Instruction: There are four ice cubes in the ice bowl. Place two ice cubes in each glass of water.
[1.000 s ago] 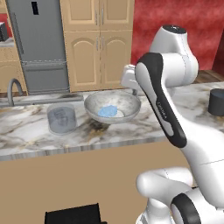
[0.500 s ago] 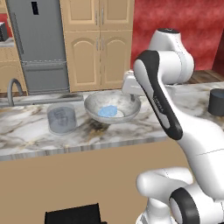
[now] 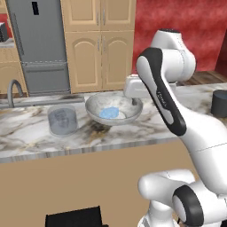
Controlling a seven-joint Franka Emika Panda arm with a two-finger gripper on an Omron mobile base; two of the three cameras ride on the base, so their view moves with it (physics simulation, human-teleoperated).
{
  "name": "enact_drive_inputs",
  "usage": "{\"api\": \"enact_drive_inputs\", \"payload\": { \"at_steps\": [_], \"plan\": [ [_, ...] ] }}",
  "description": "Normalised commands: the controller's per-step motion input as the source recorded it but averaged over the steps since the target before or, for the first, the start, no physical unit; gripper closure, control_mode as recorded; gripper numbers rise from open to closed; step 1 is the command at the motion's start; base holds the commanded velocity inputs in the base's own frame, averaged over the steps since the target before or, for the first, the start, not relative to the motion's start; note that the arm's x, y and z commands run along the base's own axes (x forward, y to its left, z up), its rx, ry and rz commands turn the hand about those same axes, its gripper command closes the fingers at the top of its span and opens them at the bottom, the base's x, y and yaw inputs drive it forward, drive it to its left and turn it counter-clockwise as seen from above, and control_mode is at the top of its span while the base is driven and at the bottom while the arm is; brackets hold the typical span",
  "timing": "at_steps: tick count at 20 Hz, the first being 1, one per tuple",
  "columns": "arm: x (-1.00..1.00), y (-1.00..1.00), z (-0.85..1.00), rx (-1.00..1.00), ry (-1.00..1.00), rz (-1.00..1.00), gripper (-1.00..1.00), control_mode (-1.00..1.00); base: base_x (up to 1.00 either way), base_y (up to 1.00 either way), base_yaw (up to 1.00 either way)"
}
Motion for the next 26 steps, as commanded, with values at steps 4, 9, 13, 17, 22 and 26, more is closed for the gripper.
{"api": "enact_drive_inputs", "payload": {
  "at_steps": [4, 9, 13, 17, 22, 26],
  "plan": [
    [0.12, 0.05, -0.02, 0.0, 0.0, 0.35, -1.0, -1.0, 0.0, 0.0, 0.0],
    [0.19, 0.18, -0.05, -0.01, 0.0, 0.36, -1.0, -1.0, 0.0, 0.0, 0.0],
    [0.03, 0.38, 0.0, -0.01, 0.0, 0.09, -1.0, -1.0, 0.0, 0.0, 0.0],
    [0.0, 0.24, 0.0, 0.0, 0.0, -0.11, -1.0, -1.0, 0.0, 0.0, 0.0],
    [0.01, 0.02, -0.03, 0.03, 0.0, -0.25, -1.0, -1.0, 0.0, 0.0, 0.0],
    [0.2, 0.0, -0.06, 0.03, 0.0, -0.3, -1.0, -1.0, 0.0, 0.0, 0.0]
  ]
}}
